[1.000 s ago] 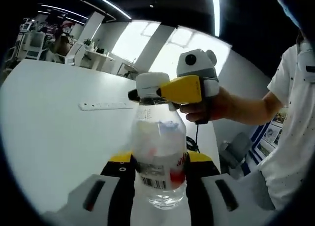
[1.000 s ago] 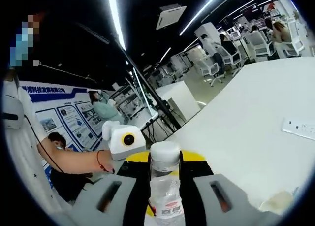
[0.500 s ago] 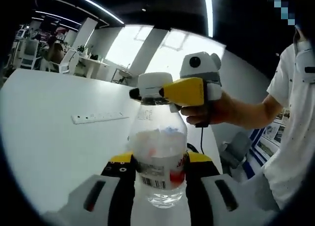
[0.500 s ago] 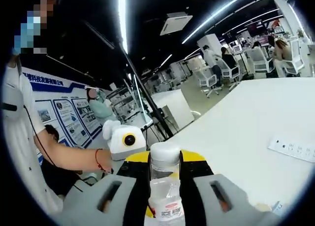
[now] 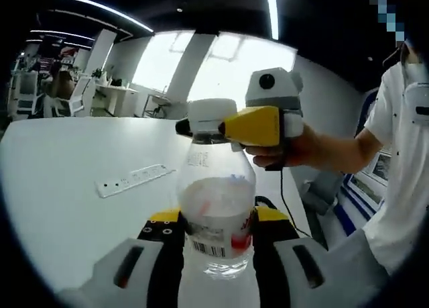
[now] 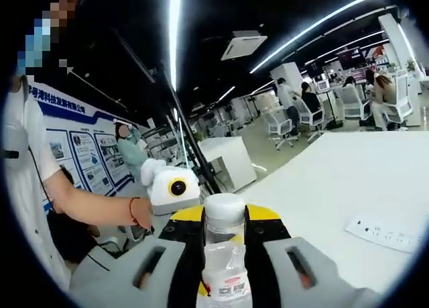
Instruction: Arrange the tabletop items into an orderly group along one side of the table until the central work area is clear of visible clutter.
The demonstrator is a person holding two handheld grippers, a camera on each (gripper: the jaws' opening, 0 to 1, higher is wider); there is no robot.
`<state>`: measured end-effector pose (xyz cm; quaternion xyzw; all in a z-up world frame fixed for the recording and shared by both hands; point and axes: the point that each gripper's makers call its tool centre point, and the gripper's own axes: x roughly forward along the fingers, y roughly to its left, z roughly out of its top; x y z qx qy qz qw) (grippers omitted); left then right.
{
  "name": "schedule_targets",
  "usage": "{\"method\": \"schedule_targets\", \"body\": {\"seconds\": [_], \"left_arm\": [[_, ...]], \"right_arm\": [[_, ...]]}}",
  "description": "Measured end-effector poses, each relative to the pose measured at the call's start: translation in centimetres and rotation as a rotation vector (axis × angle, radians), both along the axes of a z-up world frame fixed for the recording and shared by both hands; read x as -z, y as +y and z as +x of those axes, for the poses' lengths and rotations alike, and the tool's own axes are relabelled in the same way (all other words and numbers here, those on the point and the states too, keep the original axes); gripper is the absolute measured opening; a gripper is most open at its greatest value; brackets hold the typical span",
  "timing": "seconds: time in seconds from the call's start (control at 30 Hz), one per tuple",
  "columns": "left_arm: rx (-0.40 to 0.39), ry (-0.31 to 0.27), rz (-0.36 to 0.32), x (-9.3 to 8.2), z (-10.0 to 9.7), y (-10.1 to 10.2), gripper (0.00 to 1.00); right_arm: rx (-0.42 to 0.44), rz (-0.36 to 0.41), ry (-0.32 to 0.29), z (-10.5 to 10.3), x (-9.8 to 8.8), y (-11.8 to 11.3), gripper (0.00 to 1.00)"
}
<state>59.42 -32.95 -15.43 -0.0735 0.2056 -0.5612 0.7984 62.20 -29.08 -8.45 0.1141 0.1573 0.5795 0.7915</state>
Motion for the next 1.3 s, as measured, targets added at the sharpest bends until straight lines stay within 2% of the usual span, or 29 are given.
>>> {"method": "schedule_targets", "body": {"seconds": [0.07,0.17,0.23,0.3,0.33,0.4,0.43,0.67,0.8,1.17,1.3], "left_arm": [[0.025,-0.027,0.03,-0.3,0.6,-0.2,0.38],[0.056,-0.033,0.04,-0.8,1.1,-0.5,0.38],[0.089,-0.08,0.083,-1.1,1.7,-0.5,0.38],[0.126,-0.087,0.107,-1.1,2.1,-0.7,0.38],[0.145,-0.113,0.132,-1.0,2.4,-0.7,0.38],[0.166,-0.133,0.153,-0.7,2.8,-0.8,0.38],[0.172,-0.141,0.155,-0.5,2.7,-0.8,0.38],[0.203,-0.126,0.173,2.9,2.2,-1.5,0.38],[0.212,-0.121,0.17,3.9,2.2,-1.8,0.38],[0.247,-0.156,0.251,7.3,1.9,-2.1,0.38],[0.243,-0.166,0.259,7.8,1.8,-2.1,0.38]], "right_arm": [[0.015,0.001,-0.018,0.3,-0.4,-0.3,0.19],[0.052,0.018,-0.046,0.8,-1.0,-0.6,0.19],[0.073,0.023,-0.073,1.1,-1.4,-0.9,0.19],[0.1,0.016,-0.102,1.5,-1.5,-1.2,0.19],[0.108,0.012,-0.113,1.7,-1.5,-1.3,0.19],[0.129,-0.014,-0.17,2.1,-1.3,-1.6,0.19],[0.132,-0.026,-0.173,1.3,-1.0,-1.4,0.19],[0.123,-0.146,-0.259,0.8,2.1,-1.3,0.19],[0.122,-0.187,-0.292,0.5,3.2,-1.4,0.19],[0.102,-0.34,-0.393,-0.8,6.5,-1.4,0.2],[0.098,-0.371,-0.417,-1.1,7.1,-1.5,0.2]]}}
